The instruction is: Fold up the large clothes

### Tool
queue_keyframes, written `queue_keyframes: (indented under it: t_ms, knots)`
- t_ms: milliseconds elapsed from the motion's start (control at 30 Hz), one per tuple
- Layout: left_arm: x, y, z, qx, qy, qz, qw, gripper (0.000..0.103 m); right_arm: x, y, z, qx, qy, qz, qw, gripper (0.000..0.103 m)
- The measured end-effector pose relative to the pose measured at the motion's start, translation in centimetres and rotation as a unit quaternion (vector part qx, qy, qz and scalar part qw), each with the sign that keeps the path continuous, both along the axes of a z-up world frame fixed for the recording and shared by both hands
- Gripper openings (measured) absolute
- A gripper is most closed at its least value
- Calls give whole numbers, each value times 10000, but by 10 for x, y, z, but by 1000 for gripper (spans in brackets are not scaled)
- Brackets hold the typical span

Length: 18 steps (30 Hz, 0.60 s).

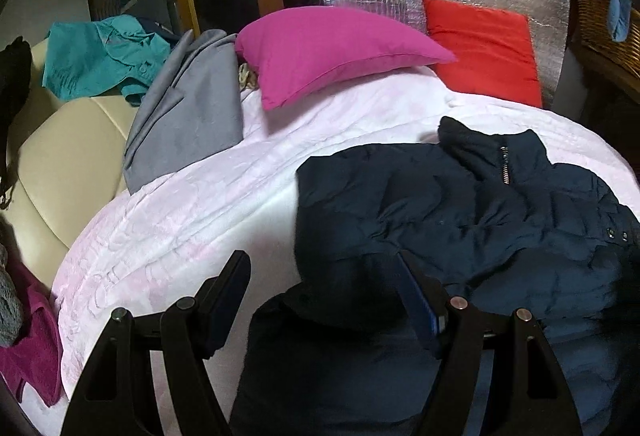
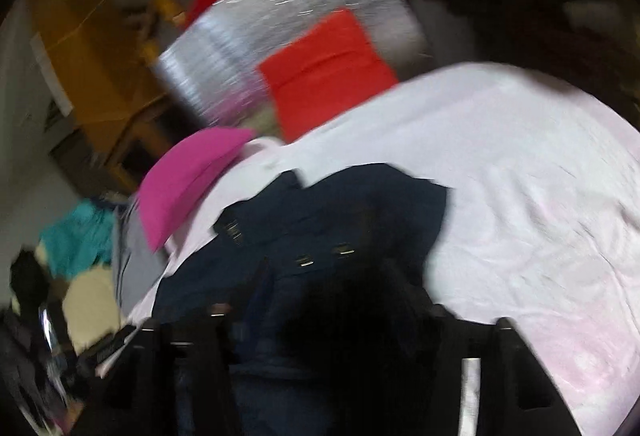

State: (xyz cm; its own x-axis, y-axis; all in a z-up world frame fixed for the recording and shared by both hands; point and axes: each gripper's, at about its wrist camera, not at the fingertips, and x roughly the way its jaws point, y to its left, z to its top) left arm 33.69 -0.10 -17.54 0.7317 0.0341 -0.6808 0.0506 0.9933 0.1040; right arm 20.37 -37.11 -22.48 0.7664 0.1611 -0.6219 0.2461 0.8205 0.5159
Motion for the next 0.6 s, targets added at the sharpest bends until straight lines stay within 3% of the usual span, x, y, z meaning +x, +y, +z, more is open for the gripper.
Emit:
queue_keyframes:
  t_ms: [267,600]
  knots:
    - [-2,-26,-3,-4,11,-174,9998,74,45,48,-38,358,471,695,9958,33]
    - [2,-49,-17,117,121,-320,9993,74,61,48,-65,1078,779,707,9886,33]
